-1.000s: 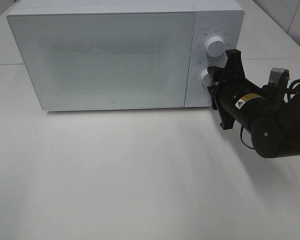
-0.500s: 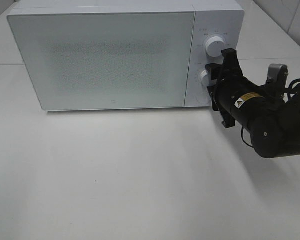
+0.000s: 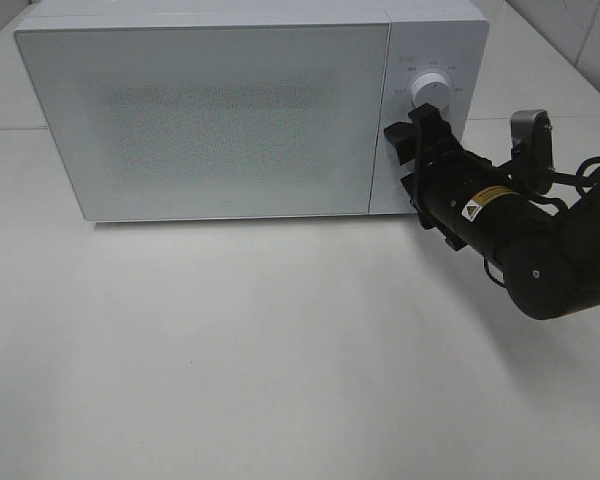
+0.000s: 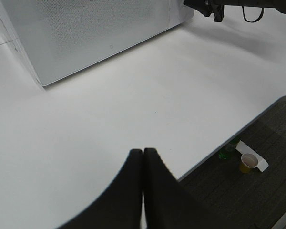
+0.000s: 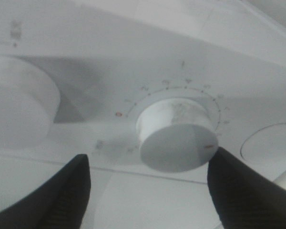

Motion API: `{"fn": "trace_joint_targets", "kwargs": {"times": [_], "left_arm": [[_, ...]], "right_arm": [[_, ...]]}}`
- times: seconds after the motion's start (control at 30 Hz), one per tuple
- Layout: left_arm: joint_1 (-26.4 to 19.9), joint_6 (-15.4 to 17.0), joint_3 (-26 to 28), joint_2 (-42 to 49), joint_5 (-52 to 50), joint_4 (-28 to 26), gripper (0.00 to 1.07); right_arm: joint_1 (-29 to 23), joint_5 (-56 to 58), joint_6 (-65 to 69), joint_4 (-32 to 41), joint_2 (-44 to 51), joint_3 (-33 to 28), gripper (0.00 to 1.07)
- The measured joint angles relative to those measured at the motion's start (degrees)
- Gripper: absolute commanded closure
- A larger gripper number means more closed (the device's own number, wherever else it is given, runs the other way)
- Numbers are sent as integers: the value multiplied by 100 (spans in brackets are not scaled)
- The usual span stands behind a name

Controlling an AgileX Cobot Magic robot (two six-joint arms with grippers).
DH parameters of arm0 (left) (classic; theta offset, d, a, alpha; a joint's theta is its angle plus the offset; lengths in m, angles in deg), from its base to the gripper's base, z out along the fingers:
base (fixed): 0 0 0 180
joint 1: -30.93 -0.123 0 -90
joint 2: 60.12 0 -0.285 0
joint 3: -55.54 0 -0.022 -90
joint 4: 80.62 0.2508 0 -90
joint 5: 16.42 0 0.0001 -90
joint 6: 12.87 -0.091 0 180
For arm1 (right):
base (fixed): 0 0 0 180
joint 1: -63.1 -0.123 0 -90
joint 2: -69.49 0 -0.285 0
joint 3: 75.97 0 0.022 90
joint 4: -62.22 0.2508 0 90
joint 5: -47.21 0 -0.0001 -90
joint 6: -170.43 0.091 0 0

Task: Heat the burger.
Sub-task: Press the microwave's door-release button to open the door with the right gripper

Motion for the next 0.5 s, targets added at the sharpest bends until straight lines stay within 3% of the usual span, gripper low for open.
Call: {"fn": "trace_joint_targets", "kwargs": {"times": [0.23,0.5], "left_arm": [[0,0,0,0,0,0,106],[0,0,0,0,0,0,106]], "right_arm": [[-11,-23,-642,-957,80,46,42],[-11,1352,-2028,-1845,584,46,42]]}}
